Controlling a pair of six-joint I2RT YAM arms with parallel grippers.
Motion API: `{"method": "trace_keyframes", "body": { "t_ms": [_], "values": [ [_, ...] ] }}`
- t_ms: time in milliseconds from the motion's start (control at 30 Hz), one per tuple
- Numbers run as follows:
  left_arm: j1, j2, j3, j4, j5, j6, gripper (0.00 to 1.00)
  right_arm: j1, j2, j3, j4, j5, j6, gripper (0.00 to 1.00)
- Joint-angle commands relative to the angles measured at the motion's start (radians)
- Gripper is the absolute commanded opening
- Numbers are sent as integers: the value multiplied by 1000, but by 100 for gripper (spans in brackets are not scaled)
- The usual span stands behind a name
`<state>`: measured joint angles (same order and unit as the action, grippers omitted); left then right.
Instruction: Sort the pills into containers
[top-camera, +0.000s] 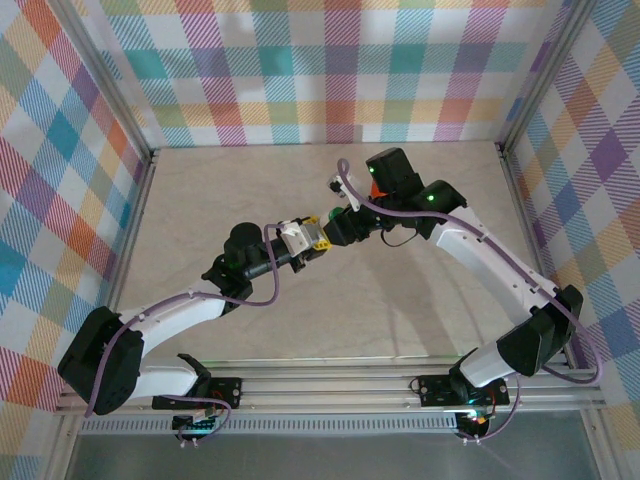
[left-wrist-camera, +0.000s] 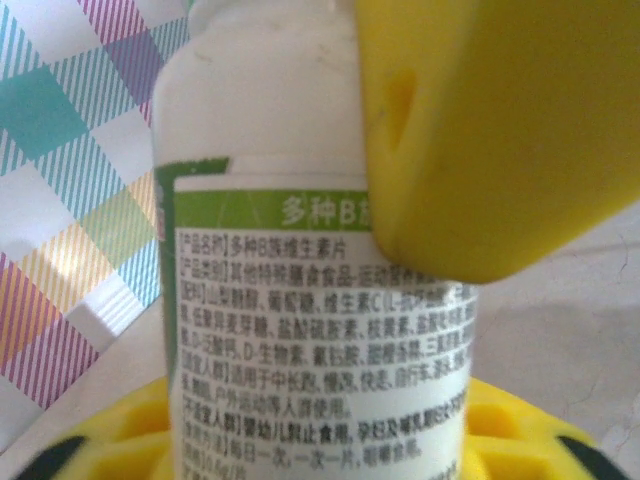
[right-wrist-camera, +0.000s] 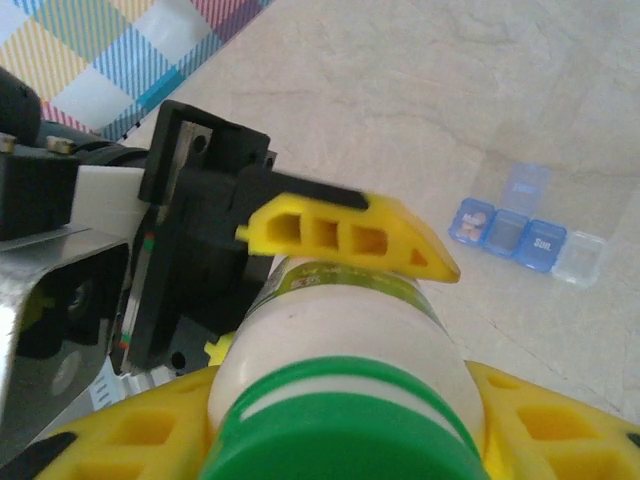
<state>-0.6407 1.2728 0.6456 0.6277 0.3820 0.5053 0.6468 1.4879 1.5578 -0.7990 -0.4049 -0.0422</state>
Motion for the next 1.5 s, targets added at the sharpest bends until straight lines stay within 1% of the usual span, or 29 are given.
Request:
{"method": "trace_keyframes", "body": {
  "t_ms": [0, 100, 200, 333, 400, 533, 633, 767, 1067, 1267, 1333, 1400, 1467],
  "values": [
    [-19, 14, 17, 29, -12, 4, 13, -4, -3, 38, 31, 48, 46, 50],
    [-11, 24, 8, 54, -60, -23, 8, -6, -29, 40, 28, 102, 78, 57],
    [15, 38, -8, 108, -62, -82, 2, -12, -77, 40, 52, 140, 138, 67],
    [35, 72, -23, 198, -43, -164, 0, -15, -161, -8, 156, 227, 224, 70],
    [36, 93, -21, 233, -41, -200, 1, -16, -197, -41, 221, 279, 266, 70],
    [38, 138, -18, 306, -34, -269, 2, -15, -225, -127, 361, 308, 352, 68],
    [37, 166, -6, 345, -56, -325, 0, -15, -204, -162, 421, 317, 414, 68],
    [38, 203, 4, 406, -74, -395, 0, -15, -145, -166, 463, 327, 465, 68],
    [35, 238, 21, 443, -33, -451, 0, -16, -29, -137, 503, 285, 500, 68],
    [29, 251, 29, 458, -19, -461, 0, -16, 5, -141, 542, 230, 524, 64],
    [27, 250, 32, 460, -13, -467, 0, -16, 5, -156, 571, 219, 536, 61],
    [26, 253, 36, 455, -2, -471, 0, -15, -1, -178, 611, 203, 545, 56],
    [23, 253, 39, 454, 12, -474, 0, -15, -7, -200, 658, 184, 546, 54]
  ]
}}
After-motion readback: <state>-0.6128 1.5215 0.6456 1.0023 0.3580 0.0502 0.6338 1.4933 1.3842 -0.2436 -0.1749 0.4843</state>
